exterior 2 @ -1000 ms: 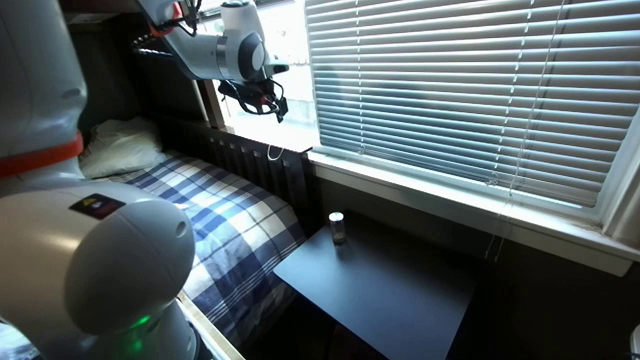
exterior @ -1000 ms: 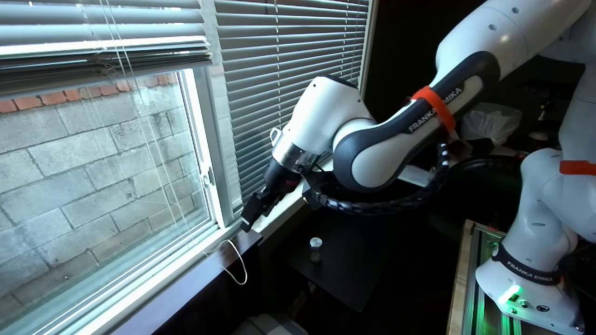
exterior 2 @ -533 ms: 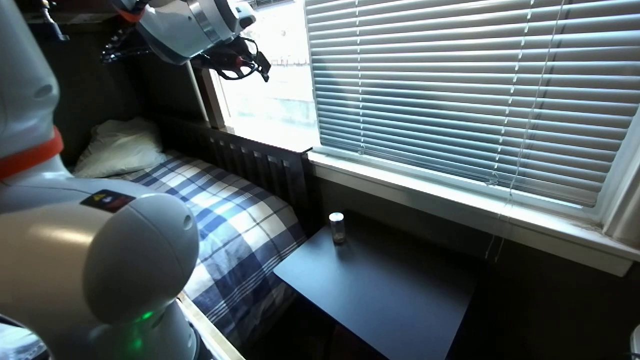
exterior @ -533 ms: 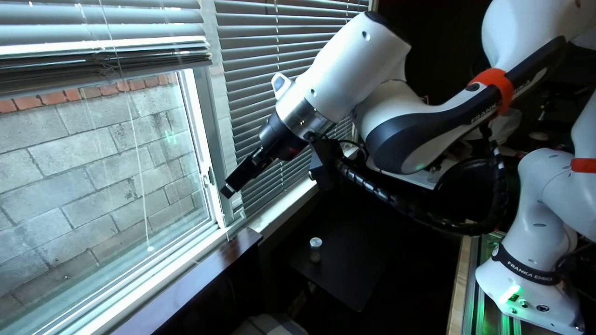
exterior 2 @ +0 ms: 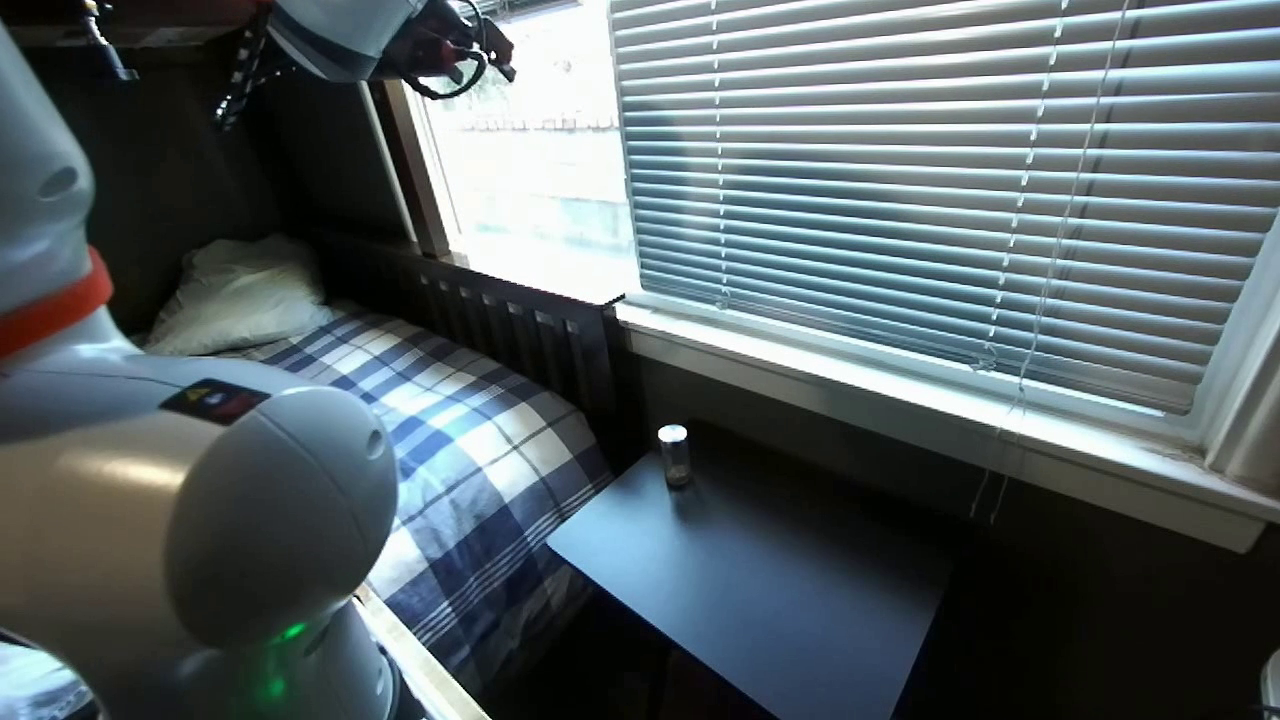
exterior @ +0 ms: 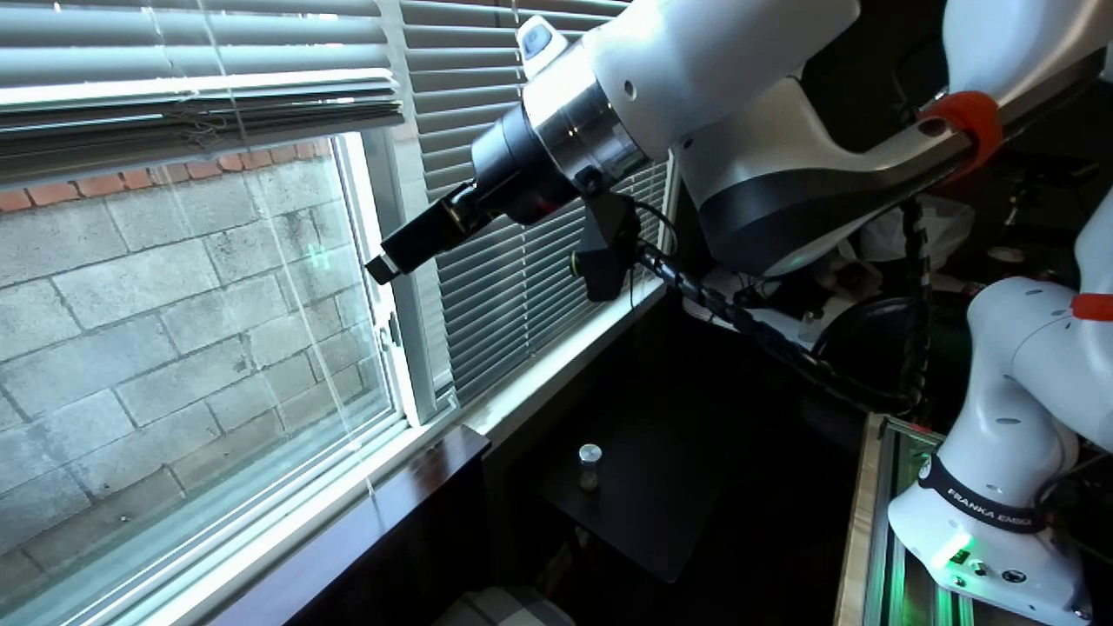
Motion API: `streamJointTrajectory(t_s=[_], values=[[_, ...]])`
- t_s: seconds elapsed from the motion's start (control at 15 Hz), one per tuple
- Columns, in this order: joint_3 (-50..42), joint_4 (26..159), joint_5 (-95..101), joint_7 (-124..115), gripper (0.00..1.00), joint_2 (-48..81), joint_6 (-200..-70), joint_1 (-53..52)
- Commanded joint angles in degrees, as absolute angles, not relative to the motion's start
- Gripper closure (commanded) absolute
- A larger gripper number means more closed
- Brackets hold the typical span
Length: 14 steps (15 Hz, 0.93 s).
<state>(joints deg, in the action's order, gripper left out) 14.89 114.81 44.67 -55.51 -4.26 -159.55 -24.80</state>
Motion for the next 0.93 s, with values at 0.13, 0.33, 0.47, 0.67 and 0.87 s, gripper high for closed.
streamJointTrajectory(t_s=[0.13,0.33,0.47,0.67,0.87], values=[[15.4,112.4,48.2,-57.4,0.0,-4.6,-158.0,-24.8],[15.6,112.1,48.3,-57.4,0.0,-4.6,-157.7,-24.8],[15.6,112.1,48.3,-57.4,0.0,-4.6,-157.6,-24.8],[15.6,108.8,50.7,-56.4,0.0,-3.9,-156.9,-24.3],[15.4,103.9,52.0,-53.5,0.0,-3.1,-156.4,-24.0]])
